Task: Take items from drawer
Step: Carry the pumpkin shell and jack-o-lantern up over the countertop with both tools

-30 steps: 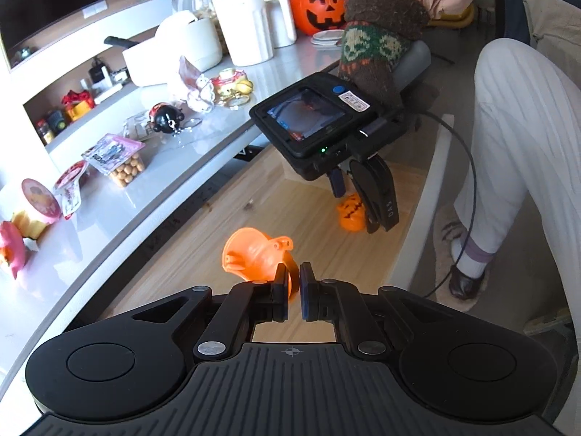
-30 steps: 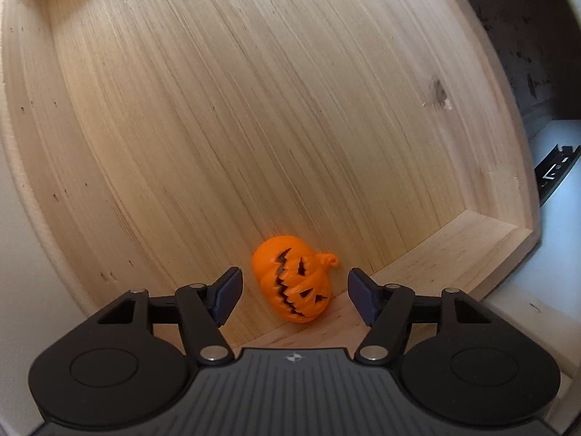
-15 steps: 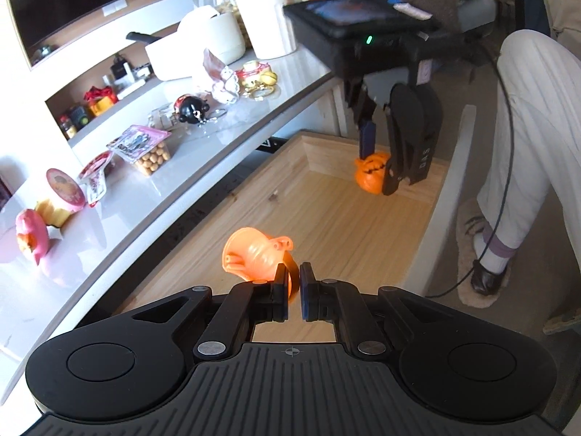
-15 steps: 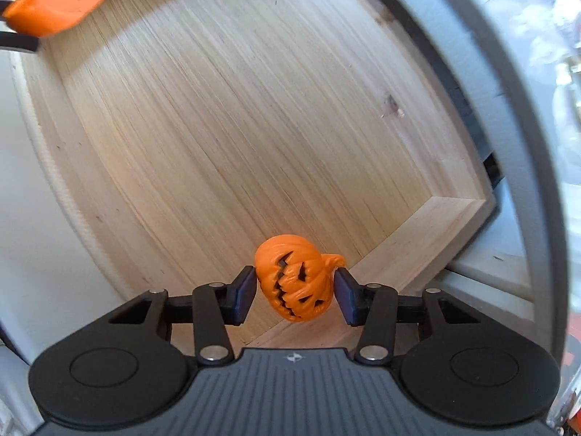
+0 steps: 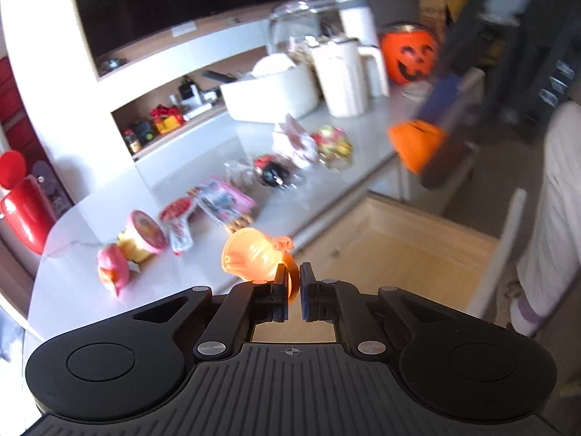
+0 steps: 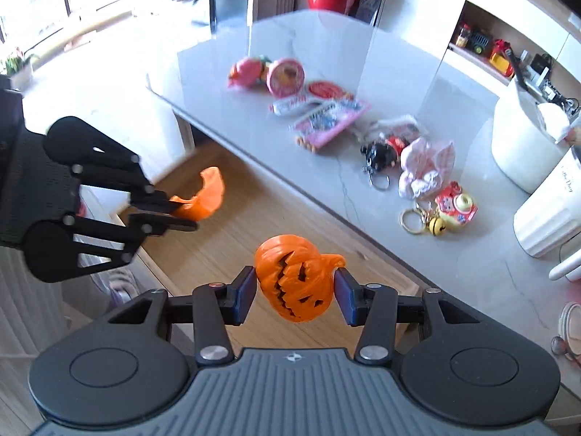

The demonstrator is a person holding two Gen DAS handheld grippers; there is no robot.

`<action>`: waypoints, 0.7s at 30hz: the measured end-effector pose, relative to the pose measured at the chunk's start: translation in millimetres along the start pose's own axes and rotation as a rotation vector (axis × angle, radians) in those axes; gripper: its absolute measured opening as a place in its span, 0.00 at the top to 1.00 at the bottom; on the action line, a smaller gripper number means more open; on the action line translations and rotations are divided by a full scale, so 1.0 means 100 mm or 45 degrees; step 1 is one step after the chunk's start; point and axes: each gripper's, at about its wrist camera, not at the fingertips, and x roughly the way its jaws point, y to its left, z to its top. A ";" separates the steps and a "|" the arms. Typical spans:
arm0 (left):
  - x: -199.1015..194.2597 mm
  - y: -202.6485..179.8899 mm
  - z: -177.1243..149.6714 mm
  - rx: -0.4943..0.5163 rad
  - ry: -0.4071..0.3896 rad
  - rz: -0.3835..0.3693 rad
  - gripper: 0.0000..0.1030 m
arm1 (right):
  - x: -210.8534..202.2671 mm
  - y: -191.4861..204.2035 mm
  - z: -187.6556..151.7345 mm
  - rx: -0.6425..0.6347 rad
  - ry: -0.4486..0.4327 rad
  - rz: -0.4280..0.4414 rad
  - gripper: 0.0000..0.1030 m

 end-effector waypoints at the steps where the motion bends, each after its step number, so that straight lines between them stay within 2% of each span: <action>1: 0.06 0.12 0.07 -0.058 -0.033 0.017 0.92 | -0.05 0.02 -0.04 0.022 -0.035 0.011 0.55; 4: 0.34 0.45 0.24 -0.210 -0.086 0.095 0.91 | -0.10 0.04 -0.08 0.095 -0.127 0.014 0.55; 7: 0.70 0.66 0.27 -0.284 -0.045 0.145 0.89 | -0.03 0.02 -0.16 0.190 -0.155 0.046 0.55; 9: 0.89 0.73 0.25 -0.299 0.002 0.155 0.85 | 0.01 0.00 -0.19 0.221 -0.154 0.036 0.55; 11: 0.99 0.71 0.17 -0.231 0.005 0.219 0.84 | 0.11 -0.03 -0.20 0.236 -0.142 0.018 0.55; 13: 1.01 0.70 0.11 -0.175 0.001 0.290 0.84 | 0.20 -0.07 -0.19 0.245 -0.128 0.005 0.55; 14: 1.00 0.72 0.08 -0.188 -0.008 0.303 0.84 | 0.25 -0.10 -0.19 0.255 -0.120 -0.005 0.55; 17: 0.87 0.81 0.01 -0.266 -0.041 0.307 0.82 | 0.41 -0.18 -0.15 0.286 -0.107 -0.025 0.55; 21: 0.71 0.86 -0.04 -0.288 -0.056 0.312 0.82 | 0.60 -0.31 0.03 0.318 -0.114 -0.058 0.55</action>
